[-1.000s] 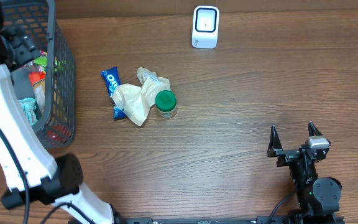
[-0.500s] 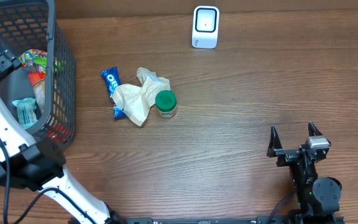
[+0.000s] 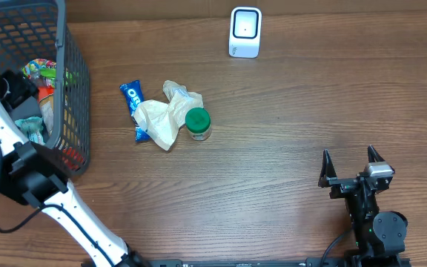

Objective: Scan the item barcode
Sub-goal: 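Reach the left gripper back into the basket toward the spaghetti pack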

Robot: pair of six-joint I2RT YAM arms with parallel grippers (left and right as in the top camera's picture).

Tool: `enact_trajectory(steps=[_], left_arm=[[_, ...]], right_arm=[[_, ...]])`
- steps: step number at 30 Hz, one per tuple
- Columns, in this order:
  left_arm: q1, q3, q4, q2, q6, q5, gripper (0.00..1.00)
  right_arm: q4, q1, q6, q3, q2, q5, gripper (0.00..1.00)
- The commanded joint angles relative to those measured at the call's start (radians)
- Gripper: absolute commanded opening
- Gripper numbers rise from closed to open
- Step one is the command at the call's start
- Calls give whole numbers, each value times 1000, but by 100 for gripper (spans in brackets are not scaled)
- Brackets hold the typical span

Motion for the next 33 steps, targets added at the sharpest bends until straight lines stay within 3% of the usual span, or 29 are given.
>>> enact_trajectory(steps=[1,14,33], left_arm=[[-7,0,5,43,31,15,87],[-65,-6,39,120,72,12,85],[-95,-241,150,120,76,-38,77]], right_arm=[[3,-2,-6,-10,-6,6,100],[3,-1,-6,-10,-6,6,100],[3,-1,-6,-10,-6,6,100]])
